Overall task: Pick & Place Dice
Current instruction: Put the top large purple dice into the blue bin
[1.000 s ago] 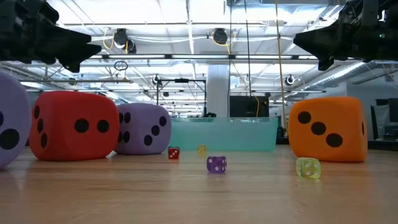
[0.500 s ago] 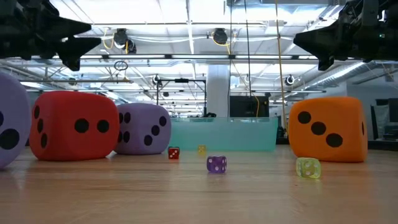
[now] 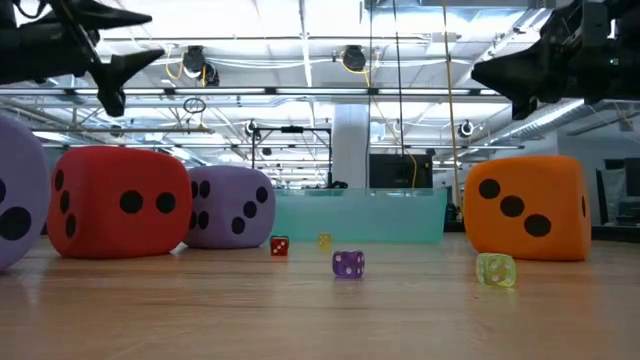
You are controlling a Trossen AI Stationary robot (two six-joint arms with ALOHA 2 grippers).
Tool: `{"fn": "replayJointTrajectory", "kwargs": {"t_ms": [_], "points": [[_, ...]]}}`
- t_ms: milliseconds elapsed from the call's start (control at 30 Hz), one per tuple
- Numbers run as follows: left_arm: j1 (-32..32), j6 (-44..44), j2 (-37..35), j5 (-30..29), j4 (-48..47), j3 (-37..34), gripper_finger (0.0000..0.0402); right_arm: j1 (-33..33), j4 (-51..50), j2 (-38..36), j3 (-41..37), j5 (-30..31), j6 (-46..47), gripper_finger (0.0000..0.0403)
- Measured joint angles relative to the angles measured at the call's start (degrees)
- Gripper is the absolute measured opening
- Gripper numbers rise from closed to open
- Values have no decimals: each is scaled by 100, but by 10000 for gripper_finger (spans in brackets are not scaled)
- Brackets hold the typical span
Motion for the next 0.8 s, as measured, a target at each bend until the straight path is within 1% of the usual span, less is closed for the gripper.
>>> {"fn": "replayJointTrajectory", "kwargs": {"t_ms": [100, 267, 433, 600, 667, 733, 800], "points": [[2, 55, 0, -455, -37, 0, 212, 0, -164, 0, 1, -5, -6, 59], [2, 119, 0, -559, -115, 0, 212, 0, -485, 1, 1, 1, -7, 59], [2, 118, 0, -806, -221, 0, 212, 0, -495, -3, 1, -9, -6, 59], [2, 170, 0, -785, -387, 0, 212, 0, -473, -2, 1, -1, -8, 59], [2, 537, 0, -700, -458, 0, 212, 0, -472, -2, 1, -2, -8, 59], [0, 1124, 2, -726, -482, 0, 212, 0, -473, 1, 1, -8, -8, 59], [2, 1404, 0, -768, -485, 0, 211, 0, -473, 0, 1, -8, -8, 59]]}}
